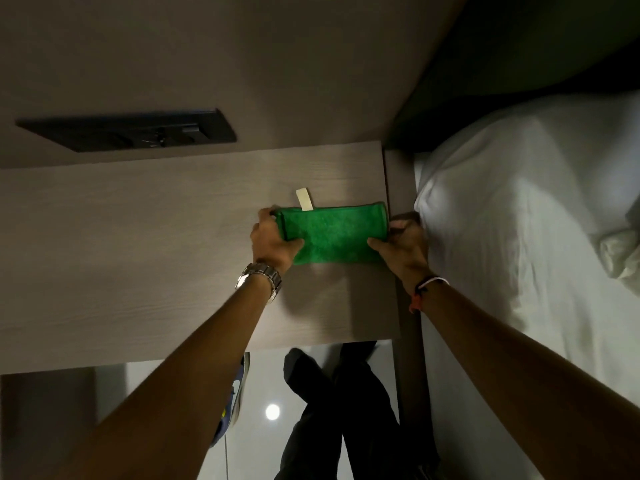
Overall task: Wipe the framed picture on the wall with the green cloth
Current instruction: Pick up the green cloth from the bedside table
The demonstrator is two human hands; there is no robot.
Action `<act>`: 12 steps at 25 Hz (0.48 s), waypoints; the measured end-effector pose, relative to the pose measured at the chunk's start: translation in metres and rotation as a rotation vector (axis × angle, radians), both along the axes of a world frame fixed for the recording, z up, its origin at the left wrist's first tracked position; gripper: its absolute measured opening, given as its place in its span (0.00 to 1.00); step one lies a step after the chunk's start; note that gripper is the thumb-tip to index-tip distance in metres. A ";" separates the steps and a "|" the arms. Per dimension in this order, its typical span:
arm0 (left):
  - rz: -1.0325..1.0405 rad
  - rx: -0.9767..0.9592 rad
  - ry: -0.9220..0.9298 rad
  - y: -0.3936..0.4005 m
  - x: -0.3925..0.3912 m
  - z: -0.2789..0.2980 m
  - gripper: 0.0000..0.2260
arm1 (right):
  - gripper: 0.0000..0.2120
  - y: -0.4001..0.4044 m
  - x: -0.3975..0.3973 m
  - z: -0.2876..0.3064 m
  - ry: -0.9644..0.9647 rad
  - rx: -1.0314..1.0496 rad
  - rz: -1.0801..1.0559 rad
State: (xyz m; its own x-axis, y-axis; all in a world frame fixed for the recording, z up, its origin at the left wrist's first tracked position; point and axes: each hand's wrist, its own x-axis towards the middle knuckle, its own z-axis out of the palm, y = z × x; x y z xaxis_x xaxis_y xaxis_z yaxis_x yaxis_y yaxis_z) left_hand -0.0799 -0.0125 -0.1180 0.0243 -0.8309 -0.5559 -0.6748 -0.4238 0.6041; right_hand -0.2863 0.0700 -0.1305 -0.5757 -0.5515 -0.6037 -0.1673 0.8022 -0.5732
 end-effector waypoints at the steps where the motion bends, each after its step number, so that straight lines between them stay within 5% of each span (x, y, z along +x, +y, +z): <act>1: 0.034 0.025 0.022 -0.001 0.000 0.002 0.31 | 0.26 -0.001 0.000 0.002 -0.012 0.001 0.006; 7: 0.001 0.113 0.078 -0.007 0.001 0.044 0.27 | 0.20 -0.004 -0.004 0.037 -0.135 -0.063 -0.075; 12: -0.164 -0.061 0.193 -0.027 -0.018 0.128 0.21 | 0.10 -0.009 -0.016 0.124 0.107 -0.294 -0.126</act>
State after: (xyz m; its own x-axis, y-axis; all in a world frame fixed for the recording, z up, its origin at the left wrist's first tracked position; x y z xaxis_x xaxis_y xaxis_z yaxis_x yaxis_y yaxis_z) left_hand -0.0979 -0.0400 0.0100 -0.2153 -0.8470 -0.4860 -0.6013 -0.2771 0.7494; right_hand -0.3027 0.0609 -0.0063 -0.7021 -0.6135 -0.3615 -0.1494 0.6233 -0.7676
